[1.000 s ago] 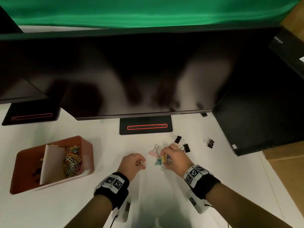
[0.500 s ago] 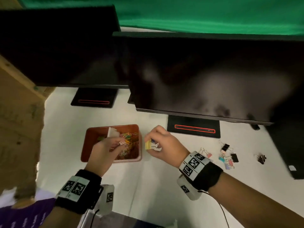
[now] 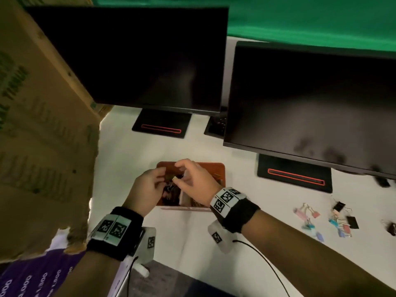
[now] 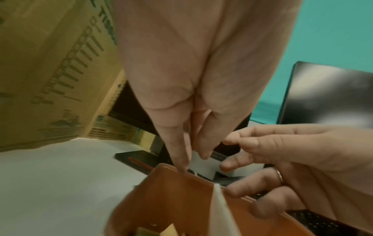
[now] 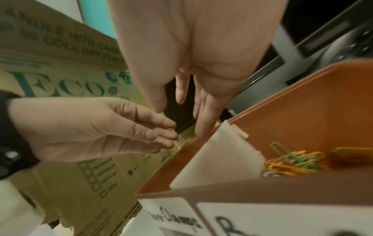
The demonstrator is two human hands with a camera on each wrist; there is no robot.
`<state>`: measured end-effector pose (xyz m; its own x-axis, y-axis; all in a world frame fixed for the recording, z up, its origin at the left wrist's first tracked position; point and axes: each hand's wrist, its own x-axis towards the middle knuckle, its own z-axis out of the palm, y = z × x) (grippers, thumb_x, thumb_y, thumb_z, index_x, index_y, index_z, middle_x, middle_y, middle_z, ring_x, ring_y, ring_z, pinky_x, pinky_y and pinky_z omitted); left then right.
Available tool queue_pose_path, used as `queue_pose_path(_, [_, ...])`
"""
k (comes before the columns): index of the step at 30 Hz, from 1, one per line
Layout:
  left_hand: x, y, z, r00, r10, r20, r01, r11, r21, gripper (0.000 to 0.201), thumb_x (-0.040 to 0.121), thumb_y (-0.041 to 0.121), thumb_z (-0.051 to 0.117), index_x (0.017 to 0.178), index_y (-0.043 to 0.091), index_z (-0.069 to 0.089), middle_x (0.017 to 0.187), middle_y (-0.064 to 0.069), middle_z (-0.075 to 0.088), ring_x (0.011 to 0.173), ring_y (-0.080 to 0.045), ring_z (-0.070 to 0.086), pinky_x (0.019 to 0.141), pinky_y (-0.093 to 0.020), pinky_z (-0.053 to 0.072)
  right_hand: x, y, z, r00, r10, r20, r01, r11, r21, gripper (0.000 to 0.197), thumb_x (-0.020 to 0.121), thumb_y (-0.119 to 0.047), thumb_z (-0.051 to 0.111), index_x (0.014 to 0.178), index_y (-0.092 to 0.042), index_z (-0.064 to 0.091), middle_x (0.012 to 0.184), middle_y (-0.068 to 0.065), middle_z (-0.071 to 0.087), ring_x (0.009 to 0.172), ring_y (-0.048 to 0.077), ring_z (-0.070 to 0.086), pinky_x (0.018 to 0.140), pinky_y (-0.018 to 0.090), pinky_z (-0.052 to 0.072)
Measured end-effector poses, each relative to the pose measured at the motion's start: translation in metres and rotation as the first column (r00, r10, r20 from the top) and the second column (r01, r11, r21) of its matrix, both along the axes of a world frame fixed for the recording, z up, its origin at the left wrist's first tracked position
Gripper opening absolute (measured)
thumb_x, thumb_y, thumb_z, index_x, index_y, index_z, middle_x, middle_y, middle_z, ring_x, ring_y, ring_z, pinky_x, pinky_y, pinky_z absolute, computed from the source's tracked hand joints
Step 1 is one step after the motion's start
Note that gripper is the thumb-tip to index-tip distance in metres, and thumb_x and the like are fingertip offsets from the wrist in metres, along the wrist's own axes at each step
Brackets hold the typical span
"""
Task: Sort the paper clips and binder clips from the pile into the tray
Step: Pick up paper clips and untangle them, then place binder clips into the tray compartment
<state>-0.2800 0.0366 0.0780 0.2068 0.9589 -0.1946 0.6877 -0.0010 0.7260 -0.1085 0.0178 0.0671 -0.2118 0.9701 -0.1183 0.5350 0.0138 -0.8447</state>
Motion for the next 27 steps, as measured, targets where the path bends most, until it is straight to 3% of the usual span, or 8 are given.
queue_pose_path(3, [0.035,-0.006,0.005,0.992,-0.077,0.104,0.071,0.995,0.067,0.031,0.084,0.006,0.060,0.109,0.023,0.062,0.109,0.006,0.065,0.092,-0.007,0.063,0.085,-0.021,0.049,0.047,-0.026,-0.001,0.999,-0.050,0.019,0.049,0.997,0.057,0.031,0.089,-0.029,0.059,0.119,-0.026,0.051,0.115,-0.004,0.053,0.082,0.010,0.059,0.078,0.025,0.052])
queue_pose_path(7, [0.115,-0.028,0.003,0.948,-0.289,0.131,0.277,0.955,0.105,0.028,0.084,0.009,0.062,0.108,0.024,0.062,0.103,0.010,0.058,0.083,-0.002,0.058,0.075,-0.013,0.046,0.131,-0.081,-0.024,0.953,-0.255,0.166,0.254,0.967,0.026,0.027,0.085,-0.028,0.066,0.109,-0.023,0.056,0.097,-0.007,0.049,0.066,-0.003,0.044,0.074,0.026,0.046])
queue_pose_path(10, [0.179,-0.052,-0.014,0.870,-0.487,0.079,0.483,0.873,0.063,0.027,0.084,0.015,0.062,0.107,0.028,0.059,0.104,0.013,0.048,0.086,-0.006,0.055,0.075,-0.017,0.048,0.193,-0.131,-0.043,0.873,-0.357,0.331,0.400,0.914,-0.071,0.032,0.082,-0.031,0.070,0.109,-0.023,0.055,0.097,-0.008,0.046,0.073,-0.002,0.046,0.078,0.026,0.046])
queue_pose_path(14, [0.247,-0.090,-0.050,0.738,-0.675,-0.011,0.675,0.738,-0.016,0.036,0.082,0.020,0.062,0.115,0.031,0.053,0.129,0.007,0.036,0.121,-0.015,0.040,0.104,-0.026,0.036,0.249,-0.187,-0.065,0.820,-0.339,0.462,0.470,0.859,-0.202,0.043,0.077,-0.029,0.073,0.115,-0.025,0.053,0.114,-0.002,0.047,0.103,0.019,0.055,0.088,0.030,0.047])
queue_pose_path(17, [0.288,-0.109,-0.071,0.678,-0.728,-0.106,0.727,0.685,-0.051,0.039,0.080,0.022,0.063,0.114,0.036,0.050,0.146,0.003,0.024,0.135,-0.020,0.024,0.112,-0.036,0.028,0.268,-0.205,-0.078,0.831,-0.278,0.481,0.442,0.855,-0.270,0.058,0.077,-0.029,0.070,0.129,-0.025,0.044,0.127,0.001,0.041,0.114,0.023,0.050,0.095,0.037,0.048])
queue_pose_path(19, [0.309,-0.115,-0.083,0.640,-0.750,-0.167,0.752,0.656,-0.065,0.039,0.080,0.026,0.063,0.115,0.036,0.051,0.148,0.003,0.021,0.138,-0.022,0.020,0.113,-0.039,0.027,0.275,-0.207,-0.084,0.845,-0.278,0.457,0.434,0.855,-0.284,0.058,0.080,-0.027,0.067,0.132,-0.024,0.043,0.127,0.002,0.043,0.115,0.023,0.049,0.097,0.036,0.046])
queue_pose_path(24, [0.336,-0.122,-0.103,0.586,-0.768,-0.258,0.773,0.626,-0.107,0.039,0.079,0.034,0.065,0.117,0.034,0.055,0.144,0.002,0.028,0.132,-0.023,0.027,0.110,-0.040,0.030,0.291,-0.205,-0.094,0.876,-0.295,0.383,0.399,0.887,-0.231,0.029,0.085,-0.022,0.064,0.114,-0.017,0.063,0.112,0.004,0.056,0.103,0.022,0.056,0.090,0.028,0.042])
queue_pose_path(27, [0.335,-0.122,-0.112,0.631,-0.742,-0.226,0.748,0.659,-0.073,0.020,0.081,0.024,0.066,0.101,0.025,0.065,0.137,0.004,0.037,0.121,-0.018,0.035,0.107,-0.033,0.033,0.299,-0.206,-0.100,0.876,-0.299,0.379,0.407,0.880,-0.245,0.026,0.086,-0.019,0.063,0.111,-0.015,0.065,0.104,0.001,0.057,0.102,0.021,0.056,0.089,0.025,0.038])
